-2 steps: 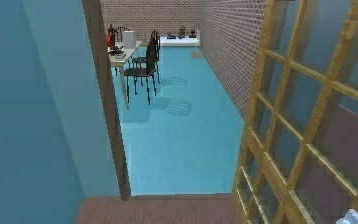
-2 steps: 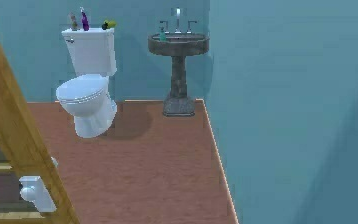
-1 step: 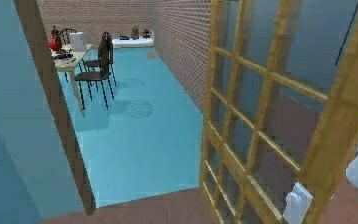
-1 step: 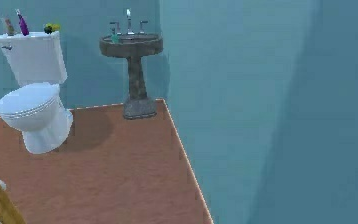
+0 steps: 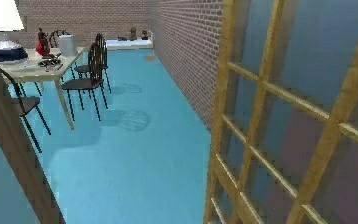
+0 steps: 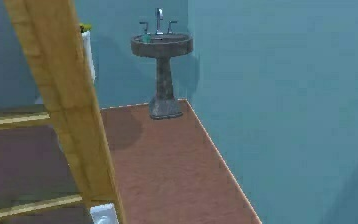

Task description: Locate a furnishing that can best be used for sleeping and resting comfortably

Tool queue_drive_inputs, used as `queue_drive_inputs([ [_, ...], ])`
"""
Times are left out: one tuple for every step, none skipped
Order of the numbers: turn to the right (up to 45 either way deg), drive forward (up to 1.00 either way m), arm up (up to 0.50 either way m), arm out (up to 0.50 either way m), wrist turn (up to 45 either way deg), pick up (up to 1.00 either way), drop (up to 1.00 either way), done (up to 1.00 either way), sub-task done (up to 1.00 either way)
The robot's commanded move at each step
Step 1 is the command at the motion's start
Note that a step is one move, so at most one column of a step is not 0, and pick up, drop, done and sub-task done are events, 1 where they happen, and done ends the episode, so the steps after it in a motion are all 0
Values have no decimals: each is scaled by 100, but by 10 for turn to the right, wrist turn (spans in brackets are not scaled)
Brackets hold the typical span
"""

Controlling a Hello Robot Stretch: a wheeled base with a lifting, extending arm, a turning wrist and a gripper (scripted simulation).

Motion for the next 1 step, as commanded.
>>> queue_drive_inputs([
  [-450, 0, 0, 0, 0, 0, 0, 0, 0],
])
